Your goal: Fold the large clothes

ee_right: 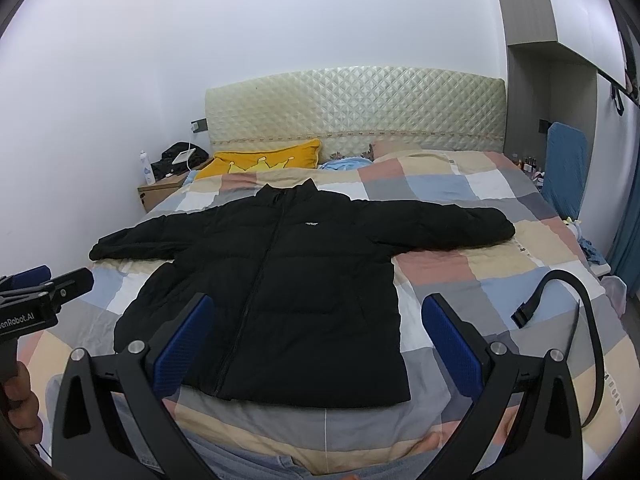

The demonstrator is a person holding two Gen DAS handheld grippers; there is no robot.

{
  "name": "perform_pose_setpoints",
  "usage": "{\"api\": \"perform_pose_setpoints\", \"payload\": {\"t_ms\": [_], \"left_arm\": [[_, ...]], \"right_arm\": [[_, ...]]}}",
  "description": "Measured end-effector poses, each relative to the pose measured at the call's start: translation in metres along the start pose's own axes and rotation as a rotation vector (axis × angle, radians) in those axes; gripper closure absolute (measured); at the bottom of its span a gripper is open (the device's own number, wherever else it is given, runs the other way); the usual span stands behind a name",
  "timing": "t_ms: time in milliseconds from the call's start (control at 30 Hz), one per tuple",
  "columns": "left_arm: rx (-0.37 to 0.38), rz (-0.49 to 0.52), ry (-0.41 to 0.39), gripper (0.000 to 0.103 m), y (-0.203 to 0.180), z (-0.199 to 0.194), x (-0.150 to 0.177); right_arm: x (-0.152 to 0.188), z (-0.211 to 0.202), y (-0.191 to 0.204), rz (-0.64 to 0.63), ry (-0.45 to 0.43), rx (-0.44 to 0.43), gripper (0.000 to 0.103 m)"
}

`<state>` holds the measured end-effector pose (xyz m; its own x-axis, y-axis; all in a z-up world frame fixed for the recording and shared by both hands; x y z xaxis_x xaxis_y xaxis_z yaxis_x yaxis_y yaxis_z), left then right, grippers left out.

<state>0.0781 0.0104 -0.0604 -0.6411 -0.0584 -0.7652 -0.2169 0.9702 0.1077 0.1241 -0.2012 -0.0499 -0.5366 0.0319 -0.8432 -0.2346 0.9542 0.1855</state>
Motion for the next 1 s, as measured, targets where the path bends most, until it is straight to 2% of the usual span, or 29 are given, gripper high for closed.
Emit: {"api": "perform_pose_setpoints", "payload": {"t_ms": [667,867,1000], "left_arm": [[0.043,0.013,0.01,0.0,-0.004,0.009,0.005],[0.05,0.051,0.009,0.0,-0.009,0.018,0.002],[0.095,0.09,0.036,0.0,-0.017,0.03,0.009]], "right_arm": [[0.007,0.009,0.0,0.019,0.015,-0.006,0.0],[0.008,0.013,-0.005,0.046,0.006,-0.017,0.0],[0.01,0.017,-0.011,0.066,0.002,-0.051,0.0]]}}
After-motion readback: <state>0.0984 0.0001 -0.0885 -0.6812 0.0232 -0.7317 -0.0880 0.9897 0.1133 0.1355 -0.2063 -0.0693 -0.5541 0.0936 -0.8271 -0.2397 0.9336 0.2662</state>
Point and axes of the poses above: each gripper's, at about its wrist camera, not at the fingertips, and z roughly the way its jaws point, y to its left, x to its underside, the point moved 7 cm from there along z, roughly the way its jaws point, and after that the axes turned 12 degrees about -x, right-handed, at the moved point
